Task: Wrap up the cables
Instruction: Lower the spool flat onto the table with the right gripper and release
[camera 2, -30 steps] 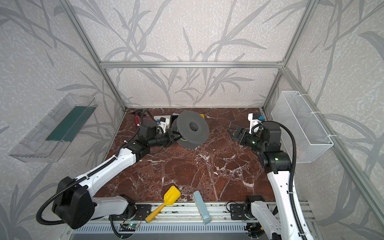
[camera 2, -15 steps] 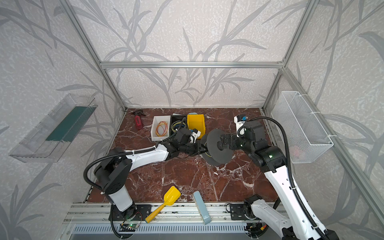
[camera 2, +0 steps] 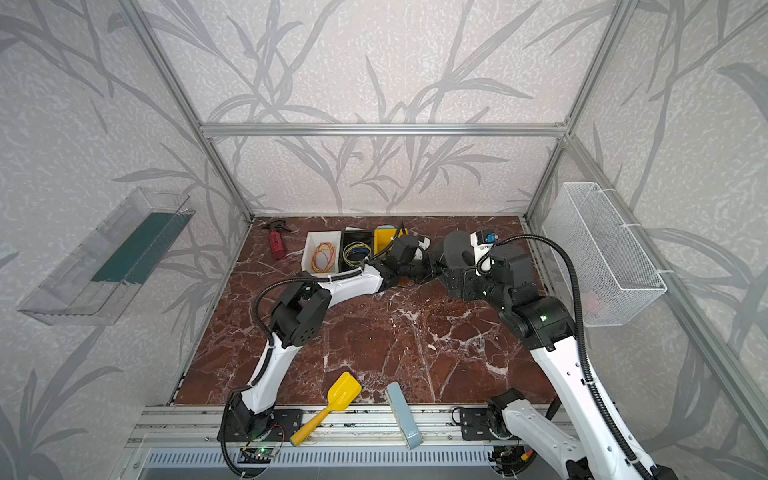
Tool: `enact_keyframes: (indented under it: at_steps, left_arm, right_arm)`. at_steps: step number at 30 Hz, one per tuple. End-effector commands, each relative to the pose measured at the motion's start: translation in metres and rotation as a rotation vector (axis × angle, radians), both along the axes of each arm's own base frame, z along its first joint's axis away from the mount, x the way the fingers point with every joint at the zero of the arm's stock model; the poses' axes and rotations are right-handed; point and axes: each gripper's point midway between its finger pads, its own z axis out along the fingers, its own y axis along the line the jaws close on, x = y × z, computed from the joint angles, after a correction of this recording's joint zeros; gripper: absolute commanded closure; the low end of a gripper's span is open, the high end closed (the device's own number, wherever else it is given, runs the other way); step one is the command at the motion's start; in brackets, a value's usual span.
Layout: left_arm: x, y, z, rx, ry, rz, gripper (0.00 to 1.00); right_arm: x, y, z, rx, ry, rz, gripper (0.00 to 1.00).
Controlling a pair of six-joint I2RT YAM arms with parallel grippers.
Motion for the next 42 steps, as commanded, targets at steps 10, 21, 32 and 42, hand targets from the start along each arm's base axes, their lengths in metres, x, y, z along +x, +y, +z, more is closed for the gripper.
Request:
enact_keyframes:
  at_steps: [10,21,32,42]
  left_arm:
    - [0.021,-0.012,-0.006,-0.010,0.006,0.040,0.94]
    - [0.011,0.019,0.011,0.068,-0.029,0.097,0.54]
    - [-0.028,0.062,0.042,0.208,-0.006,0.103,0.20]
    - [-0.081,0.165,0.071,0.551,-0.103,0.069,0.13]
  right_arm:
    - [-0.003,0.007,0.006,0.017,-0.024,0.046,0.01]
    - [-0.007,0.014,0.008,0.048,-0.023,0.077,0.01]
    - [-0.003,0.007,0.009,0.005,-0.022,0.053,0.01]
    - [0.021,-0.022,-0.012,-0.163,-0.074,-0.081,0.01]
